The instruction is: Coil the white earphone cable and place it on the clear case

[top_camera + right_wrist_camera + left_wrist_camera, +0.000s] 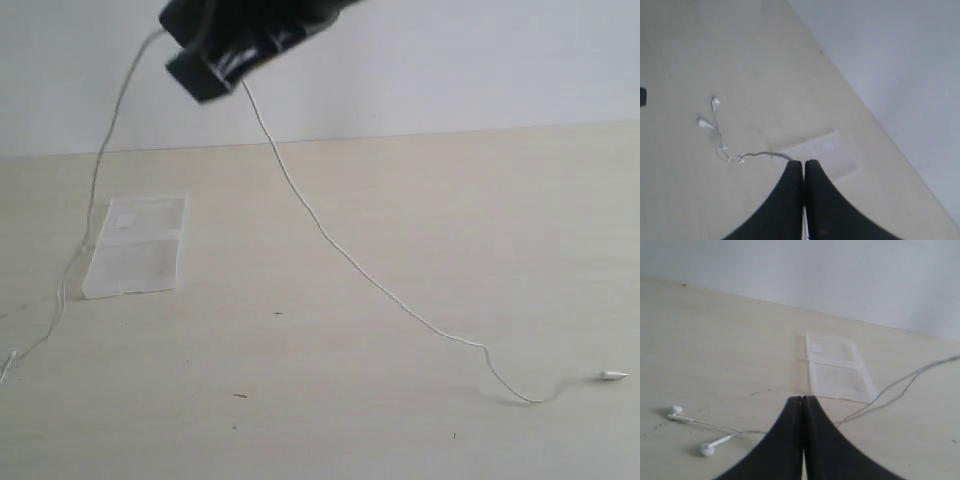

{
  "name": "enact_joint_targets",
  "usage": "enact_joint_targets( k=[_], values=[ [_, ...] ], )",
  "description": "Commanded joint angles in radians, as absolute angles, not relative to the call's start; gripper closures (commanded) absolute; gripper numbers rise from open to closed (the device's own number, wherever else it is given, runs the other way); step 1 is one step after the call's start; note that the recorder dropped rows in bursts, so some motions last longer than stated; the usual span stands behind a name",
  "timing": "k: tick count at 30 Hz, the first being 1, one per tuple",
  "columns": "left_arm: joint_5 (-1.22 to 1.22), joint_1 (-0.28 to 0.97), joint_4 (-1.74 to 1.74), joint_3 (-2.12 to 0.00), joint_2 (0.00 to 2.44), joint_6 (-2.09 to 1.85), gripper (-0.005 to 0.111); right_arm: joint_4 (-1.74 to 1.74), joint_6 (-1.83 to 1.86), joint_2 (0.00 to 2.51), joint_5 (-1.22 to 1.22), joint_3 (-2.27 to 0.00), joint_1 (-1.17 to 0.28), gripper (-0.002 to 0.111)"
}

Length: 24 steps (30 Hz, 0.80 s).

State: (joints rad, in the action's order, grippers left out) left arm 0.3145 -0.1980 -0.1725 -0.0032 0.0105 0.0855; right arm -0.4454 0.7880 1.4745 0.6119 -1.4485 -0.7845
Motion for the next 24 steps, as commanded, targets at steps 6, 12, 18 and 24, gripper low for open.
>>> enact_joint_targets(
  k=[6, 12, 18, 24],
  values=[
    [0.312, -0.2, -0.182, 0.0, 0.014, 0.08, 0.107, -0.501, 0.757, 1.41, 0.678, -1.659, -0.784, 0.108],
    [0.312, -0.2, -0.182, 0.0, 0.014, 0.08, 0.107, -0.507, 0.733, 1.408, 0.713, -1.772, -0.784, 0.108],
    [0.312, -0.2, -0.182, 0.0, 0.014, 0.08, 0.107, -0.531, 0.729, 1.408, 0.713, -1.857, -0.784, 0.108],
    [0.312, -0.2, -0.182, 0.0, 0.014, 0.08, 0.107, -0.533, 0.718, 1.408, 0.715, -1.911, -0.784, 0.108]
  ],
)
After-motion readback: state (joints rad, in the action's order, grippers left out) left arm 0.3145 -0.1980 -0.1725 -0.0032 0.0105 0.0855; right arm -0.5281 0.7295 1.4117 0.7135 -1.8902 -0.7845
